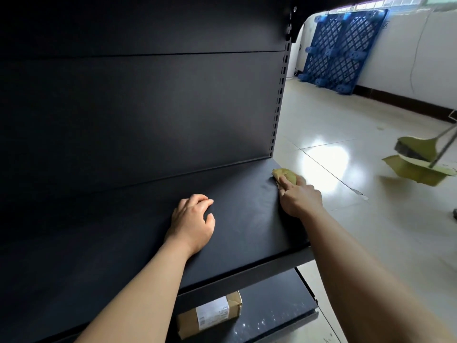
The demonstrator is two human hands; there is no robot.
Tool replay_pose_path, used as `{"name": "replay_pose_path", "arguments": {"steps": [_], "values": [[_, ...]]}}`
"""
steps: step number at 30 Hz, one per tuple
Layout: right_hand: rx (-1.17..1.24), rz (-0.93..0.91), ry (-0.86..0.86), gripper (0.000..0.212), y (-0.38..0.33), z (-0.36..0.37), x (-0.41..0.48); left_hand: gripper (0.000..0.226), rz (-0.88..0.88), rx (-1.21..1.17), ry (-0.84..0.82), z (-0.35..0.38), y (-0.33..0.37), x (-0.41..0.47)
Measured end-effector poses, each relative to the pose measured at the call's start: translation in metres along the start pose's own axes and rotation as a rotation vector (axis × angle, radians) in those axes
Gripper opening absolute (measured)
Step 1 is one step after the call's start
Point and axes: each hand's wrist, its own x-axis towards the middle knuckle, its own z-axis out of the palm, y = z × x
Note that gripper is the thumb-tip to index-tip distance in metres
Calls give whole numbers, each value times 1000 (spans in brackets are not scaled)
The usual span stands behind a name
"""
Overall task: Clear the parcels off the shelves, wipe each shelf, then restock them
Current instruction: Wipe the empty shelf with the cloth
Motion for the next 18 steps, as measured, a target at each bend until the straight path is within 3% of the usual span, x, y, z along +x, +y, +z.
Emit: {"name": "replay_pose_path", "arguments": {"steps": [11, 18], "values": [[-12, 138, 17, 50, 26, 3, -101, 39, 27, 0, -28, -7, 0, -13], [41, 132, -42, 53, -9, 8, -133, 41, 49, 23, -85, -31, -17, -66]]}}
